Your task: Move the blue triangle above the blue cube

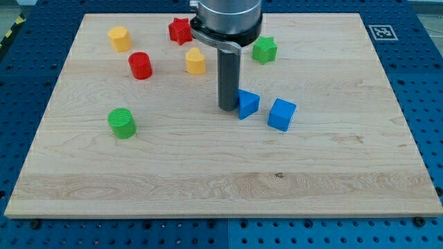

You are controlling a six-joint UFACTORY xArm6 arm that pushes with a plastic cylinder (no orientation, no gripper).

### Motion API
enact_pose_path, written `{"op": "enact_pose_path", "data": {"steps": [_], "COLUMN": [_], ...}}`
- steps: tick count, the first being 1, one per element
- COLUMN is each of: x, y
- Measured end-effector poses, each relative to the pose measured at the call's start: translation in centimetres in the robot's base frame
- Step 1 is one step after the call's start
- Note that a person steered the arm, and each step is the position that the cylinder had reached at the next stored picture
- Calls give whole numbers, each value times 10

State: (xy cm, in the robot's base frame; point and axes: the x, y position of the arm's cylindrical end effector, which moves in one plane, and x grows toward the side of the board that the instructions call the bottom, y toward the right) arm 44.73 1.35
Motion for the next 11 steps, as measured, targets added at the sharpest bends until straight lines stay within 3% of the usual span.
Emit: {"op": "enact_pose_path", "data": {"steps": [2,5,9,11], "x": [3,2,0,-27], "y": [27,-30,-27,-13]}}
